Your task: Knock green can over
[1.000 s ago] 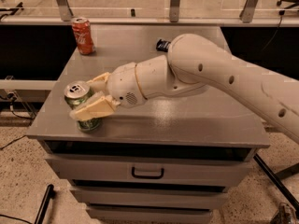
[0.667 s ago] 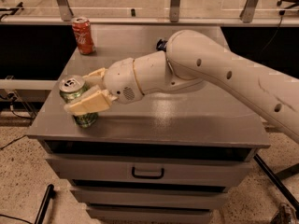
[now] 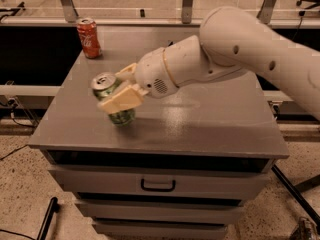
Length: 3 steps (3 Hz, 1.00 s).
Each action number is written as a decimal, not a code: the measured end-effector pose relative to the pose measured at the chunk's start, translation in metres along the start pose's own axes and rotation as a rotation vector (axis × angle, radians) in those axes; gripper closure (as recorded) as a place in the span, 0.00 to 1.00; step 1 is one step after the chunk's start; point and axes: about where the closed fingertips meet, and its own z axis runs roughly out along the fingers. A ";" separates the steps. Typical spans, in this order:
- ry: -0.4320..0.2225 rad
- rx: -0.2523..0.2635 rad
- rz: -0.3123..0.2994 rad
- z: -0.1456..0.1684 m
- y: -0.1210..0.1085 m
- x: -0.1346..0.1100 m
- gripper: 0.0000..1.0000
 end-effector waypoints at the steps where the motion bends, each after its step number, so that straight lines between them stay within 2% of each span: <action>1: 0.227 0.049 0.028 -0.032 -0.013 0.026 1.00; 2: 0.463 0.079 0.075 -0.059 -0.027 0.061 1.00; 3: 0.660 0.145 0.071 -0.089 -0.046 0.099 0.85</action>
Offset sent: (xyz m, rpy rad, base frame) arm 0.0634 -0.1919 -0.0607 -0.9486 -0.0072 -0.2374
